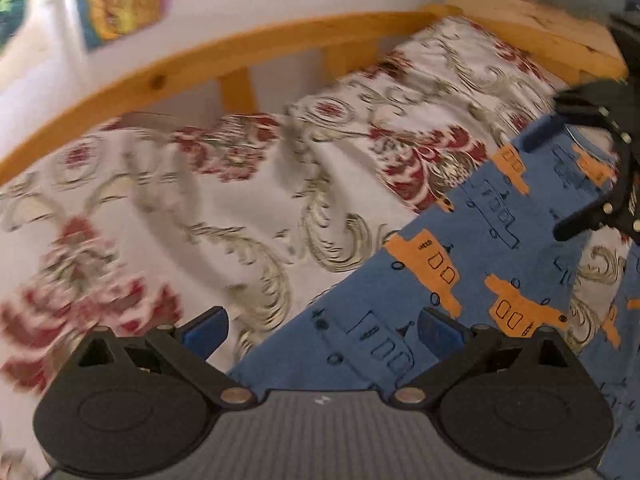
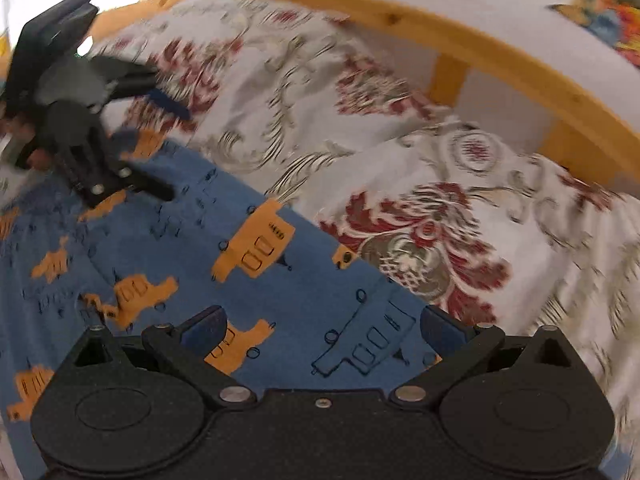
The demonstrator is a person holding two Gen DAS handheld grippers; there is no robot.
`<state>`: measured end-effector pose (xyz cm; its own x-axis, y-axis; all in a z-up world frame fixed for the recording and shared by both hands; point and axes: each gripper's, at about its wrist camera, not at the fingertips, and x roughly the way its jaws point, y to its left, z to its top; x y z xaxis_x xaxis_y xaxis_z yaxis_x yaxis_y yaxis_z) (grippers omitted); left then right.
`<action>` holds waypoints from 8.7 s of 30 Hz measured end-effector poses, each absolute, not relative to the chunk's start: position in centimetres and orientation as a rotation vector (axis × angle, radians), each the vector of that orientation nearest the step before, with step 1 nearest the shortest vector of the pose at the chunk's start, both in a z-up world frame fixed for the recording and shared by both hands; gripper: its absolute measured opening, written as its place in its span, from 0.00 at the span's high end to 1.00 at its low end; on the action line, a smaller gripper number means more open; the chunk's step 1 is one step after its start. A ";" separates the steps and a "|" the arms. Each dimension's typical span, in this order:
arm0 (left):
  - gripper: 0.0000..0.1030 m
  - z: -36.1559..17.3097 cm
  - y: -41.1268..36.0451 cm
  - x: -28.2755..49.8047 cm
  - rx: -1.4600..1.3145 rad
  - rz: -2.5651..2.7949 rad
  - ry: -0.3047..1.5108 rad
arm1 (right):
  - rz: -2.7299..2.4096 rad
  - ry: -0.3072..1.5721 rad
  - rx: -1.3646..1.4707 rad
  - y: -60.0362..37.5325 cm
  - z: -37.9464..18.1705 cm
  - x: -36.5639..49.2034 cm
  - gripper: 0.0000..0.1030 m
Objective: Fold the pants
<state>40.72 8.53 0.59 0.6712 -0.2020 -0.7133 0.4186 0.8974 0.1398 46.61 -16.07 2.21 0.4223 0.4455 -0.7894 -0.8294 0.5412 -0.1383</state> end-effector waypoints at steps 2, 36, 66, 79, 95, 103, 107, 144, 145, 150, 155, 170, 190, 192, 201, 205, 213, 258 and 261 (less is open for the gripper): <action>0.00 -0.1 8.5 41.9 0.306 -0.386 0.760 | 0.870 0.775 -0.630 -15.2 1.9 47.5 0.01; 0.47 -2.4 8.2 46.7 0.374 -0.444 0.931 | 0.666 0.908 -0.803 -15.7 -1.3 52.2 0.74; 1.00 1.0 5.7 38.0 0.395 -0.207 0.699 | 0.425 0.488 -0.666 -18.6 1.5 39.6 0.98; 1.00 3.7 4.8 23.3 0.348 -0.223 0.575 | 0.355 0.334 -0.696 -20.0 2.3 22.4 0.98; 1.00 -2.7 2.1 11.8 0.483 -0.282 0.641 | 0.251 0.446 -0.585 -19.7 -3.9 12.0 0.98; 1.00 -5.2 1.5 11.0 0.539 -0.323 0.701 | 0.248 0.507 -0.550 -19.9 -5.8 12.2 0.98; 1.00 -5.4 1.4 11.0 0.548 -0.332 0.717 | 0.246 0.514 -0.523 -20.1 -6.0 12.2 0.98; 0.28 0.3 -6.2 19.3 0.169 -0.673 0.768 | 0.171 0.557 -0.160 -28.7 -3.3 14.6 0.20; 0.27 0.5 -6.9 21.0 0.150 -0.670 0.785 | 0.191 0.547 -0.168 -28.3 -3.5 14.6 0.20; 0.27 0.4 -9.6 29.1 0.028 -0.598 0.882 | 0.246 0.478 -0.250 -25.7 -4.6 14.7 0.41; 0.44 -2.0 -11.6 35.0 -0.109 -0.521 1.014 | 0.287 0.498 -0.272 -25.2 -5.7 15.4 0.66; 0.95 0.0 -14.6 34.3 -0.191 -0.509 0.955 | 0.219 0.518 -0.101 -26.9 -3.6 14.1 0.94; 0.62 1.7 -32.1 29.7 0.147 -0.930 0.981 | 0.005 0.629 0.231 -34.7 -2.9 12.5 0.47; 0.43 3.0 -30.9 30.1 0.122 -0.954 0.941 | -0.031 0.597 0.237 -35.4 -2.6 12.6 0.47; 0.39 1.7 -29.8 36.3 0.215 -0.814 0.953 | -0.126 0.527 0.281 -39.7 -3.1 15.8 0.54; 0.42 -0.6 -29.3 38.6 0.108 -0.815 1.038 | -0.140 0.557 0.335 -40.7 -4.1 17.1 0.61; 0.92 -1.0 -29.6 38.6 0.148 -0.847 1.001 | -0.135 0.553 0.403 -41.6 -4.7 17.3 0.89; 0.93 1.1 -31.6 35.6 0.288 -0.884 0.880 | -0.219 0.457 0.348 -40.4 -3.2 14.8 0.93; 0.93 1.6 -32.4 35.2 0.300 -0.917 0.852 | -0.242 0.466 0.342 -40.4 -3.4 14.7 0.93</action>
<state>35.18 -32.44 1.56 0.3186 -0.5730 -0.7551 0.7952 0.5951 -0.1161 14.70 -40.43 -3.42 0.8665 -0.1495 -0.4763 0.3037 0.9151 0.2653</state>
